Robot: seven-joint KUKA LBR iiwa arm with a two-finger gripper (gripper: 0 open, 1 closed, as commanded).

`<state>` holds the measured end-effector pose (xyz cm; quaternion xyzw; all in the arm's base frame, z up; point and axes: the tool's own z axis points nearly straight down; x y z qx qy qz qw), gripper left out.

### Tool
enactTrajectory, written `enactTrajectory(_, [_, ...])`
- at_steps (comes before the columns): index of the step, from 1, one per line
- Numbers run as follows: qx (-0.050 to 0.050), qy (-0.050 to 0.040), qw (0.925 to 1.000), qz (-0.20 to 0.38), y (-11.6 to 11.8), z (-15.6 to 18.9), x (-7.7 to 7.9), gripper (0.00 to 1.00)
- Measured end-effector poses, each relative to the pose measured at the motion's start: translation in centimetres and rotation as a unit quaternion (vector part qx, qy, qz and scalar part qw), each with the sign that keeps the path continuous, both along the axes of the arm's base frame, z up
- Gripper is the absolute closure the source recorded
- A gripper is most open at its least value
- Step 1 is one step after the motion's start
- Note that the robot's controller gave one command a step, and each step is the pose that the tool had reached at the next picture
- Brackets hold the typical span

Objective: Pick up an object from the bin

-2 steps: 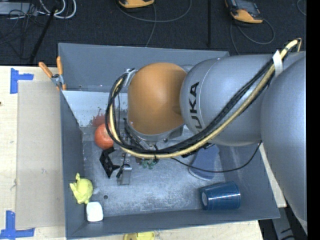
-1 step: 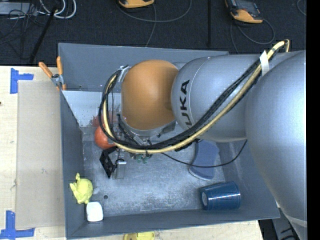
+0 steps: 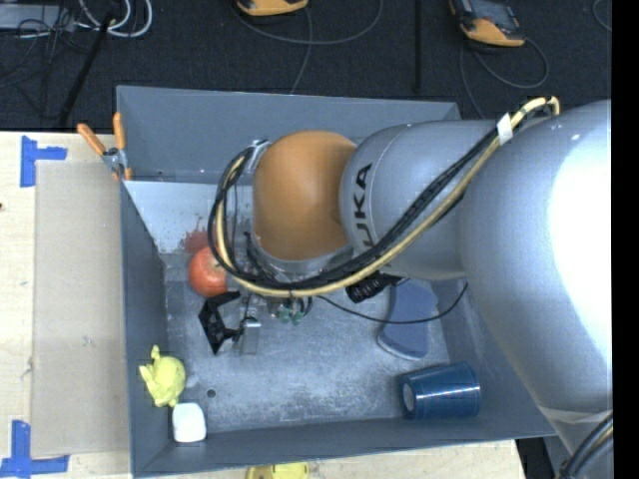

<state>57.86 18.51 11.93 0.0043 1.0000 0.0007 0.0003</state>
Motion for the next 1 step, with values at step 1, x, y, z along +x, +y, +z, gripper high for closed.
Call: enactTrajectory(1, [-0.001, 0.0002, 0.9986, 0.054, 0.3, 0.24, 3.36, 0.0])
